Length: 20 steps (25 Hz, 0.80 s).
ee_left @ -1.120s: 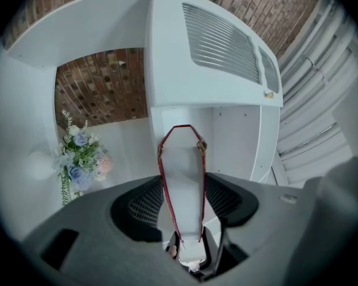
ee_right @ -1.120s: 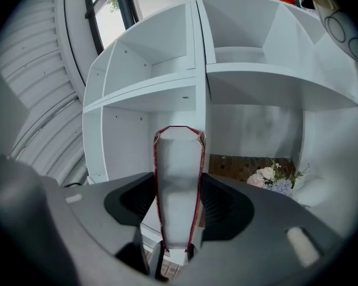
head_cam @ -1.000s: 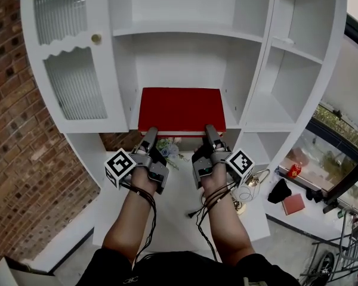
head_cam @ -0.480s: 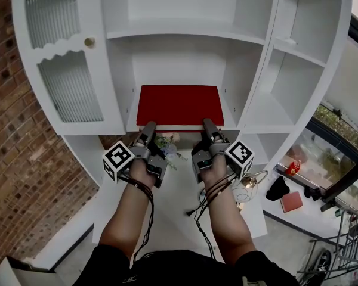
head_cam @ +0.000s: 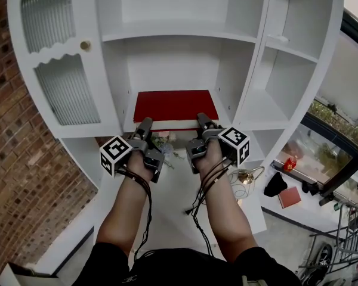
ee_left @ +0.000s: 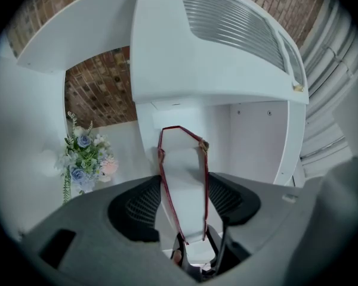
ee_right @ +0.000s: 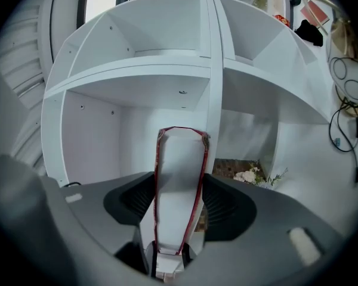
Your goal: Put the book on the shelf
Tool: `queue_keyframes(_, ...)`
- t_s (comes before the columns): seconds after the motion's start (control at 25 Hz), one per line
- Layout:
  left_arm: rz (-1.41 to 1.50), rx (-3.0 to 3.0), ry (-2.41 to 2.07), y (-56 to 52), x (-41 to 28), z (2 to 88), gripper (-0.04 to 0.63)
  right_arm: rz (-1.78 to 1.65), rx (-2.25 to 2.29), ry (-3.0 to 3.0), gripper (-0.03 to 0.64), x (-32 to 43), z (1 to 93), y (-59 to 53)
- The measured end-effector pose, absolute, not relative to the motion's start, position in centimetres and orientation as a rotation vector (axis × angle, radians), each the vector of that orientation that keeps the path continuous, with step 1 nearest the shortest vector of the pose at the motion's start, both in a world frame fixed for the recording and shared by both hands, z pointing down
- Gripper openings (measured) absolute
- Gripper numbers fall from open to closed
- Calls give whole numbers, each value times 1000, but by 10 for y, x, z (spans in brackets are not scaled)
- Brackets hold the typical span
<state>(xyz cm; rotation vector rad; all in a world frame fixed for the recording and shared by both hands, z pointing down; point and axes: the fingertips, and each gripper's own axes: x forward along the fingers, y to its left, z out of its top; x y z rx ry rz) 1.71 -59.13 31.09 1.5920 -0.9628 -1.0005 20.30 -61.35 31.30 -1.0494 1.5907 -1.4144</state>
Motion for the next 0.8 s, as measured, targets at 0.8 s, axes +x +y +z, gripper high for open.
queue_keyframes(0.8, -858, 1907, -1267, -556, 0, 306, 250, -1003, -1131, 1796, 205, 224, 286, -573)
